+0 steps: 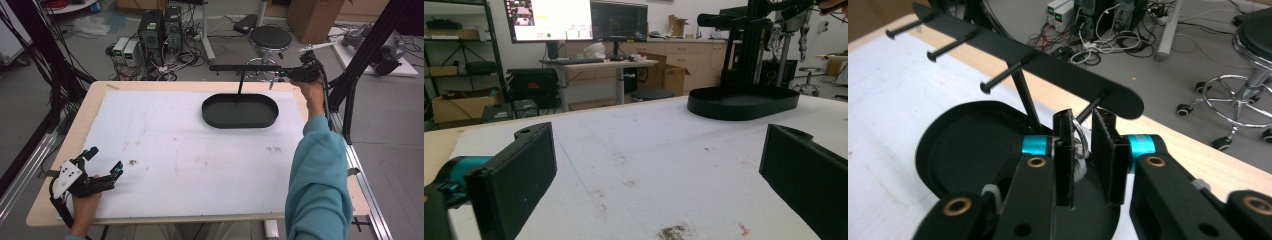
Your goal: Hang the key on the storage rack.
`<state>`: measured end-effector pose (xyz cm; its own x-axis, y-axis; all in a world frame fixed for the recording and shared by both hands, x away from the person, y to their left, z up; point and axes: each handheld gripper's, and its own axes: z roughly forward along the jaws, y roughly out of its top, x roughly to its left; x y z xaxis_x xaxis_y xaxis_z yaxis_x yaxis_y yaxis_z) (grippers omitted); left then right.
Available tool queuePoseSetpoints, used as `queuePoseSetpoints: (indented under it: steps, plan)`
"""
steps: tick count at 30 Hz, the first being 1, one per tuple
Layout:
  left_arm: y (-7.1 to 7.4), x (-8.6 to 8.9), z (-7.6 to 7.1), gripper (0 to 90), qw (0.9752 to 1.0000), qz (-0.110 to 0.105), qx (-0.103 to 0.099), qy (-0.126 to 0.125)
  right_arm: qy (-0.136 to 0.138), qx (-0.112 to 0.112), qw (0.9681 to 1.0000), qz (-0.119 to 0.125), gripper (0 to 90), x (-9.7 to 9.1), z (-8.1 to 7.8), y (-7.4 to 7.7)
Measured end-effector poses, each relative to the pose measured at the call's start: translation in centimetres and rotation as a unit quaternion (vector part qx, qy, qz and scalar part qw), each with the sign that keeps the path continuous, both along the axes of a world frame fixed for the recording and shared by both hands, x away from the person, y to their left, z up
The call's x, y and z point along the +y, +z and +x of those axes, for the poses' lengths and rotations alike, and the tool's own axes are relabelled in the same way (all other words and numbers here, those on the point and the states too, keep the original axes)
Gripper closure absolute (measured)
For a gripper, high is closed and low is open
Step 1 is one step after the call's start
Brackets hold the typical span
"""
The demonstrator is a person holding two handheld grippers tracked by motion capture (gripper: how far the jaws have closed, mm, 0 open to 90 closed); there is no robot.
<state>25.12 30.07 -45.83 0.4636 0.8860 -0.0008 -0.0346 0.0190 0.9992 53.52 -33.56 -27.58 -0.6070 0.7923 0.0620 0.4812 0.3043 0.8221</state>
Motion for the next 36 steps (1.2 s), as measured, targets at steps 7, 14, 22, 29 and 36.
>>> queuePoseSetpoints:
  steps: [7, 14, 22, 29, 36]
  plan:
    - [0.0, 0.0, 0.0, 2.2, 1.0000, 0.000, 0.000, 0.000, -0.022, -0.025, 0.9995, 0.000, 52.1, 0.2, -0.6, 0.4]
    - [0.0, 0.0, 0.0, 2.2, 1.0000, 0.000, 0.000, -0.001, -0.032, -0.032, 0.9962, 0.075, 5.2, 0.3, -2.0, 1.2]
    - [0.0, 0.1, 0.0, 2.2, 1.0000, 0.001, 0.002, 0.000, -0.002, -0.055, 0.9968, 0.059, 0.8, 1.5, -4.3, 3.0]
    - [0.0, 0.1, 0.0, 2.2, 1.0000, -0.001, 0.002, 0.000, 0.028, -0.098, 0.9920, 0.074, 0.8, 0.8, -7.5, 2.6]
    - [0.0, 0.0, -0.1, 2.3, 1.0000, 0.000, -0.003, -0.001, 0.055, -0.133, 0.9849, 0.096, 0.7, 0.1, -12.6, 0.0]
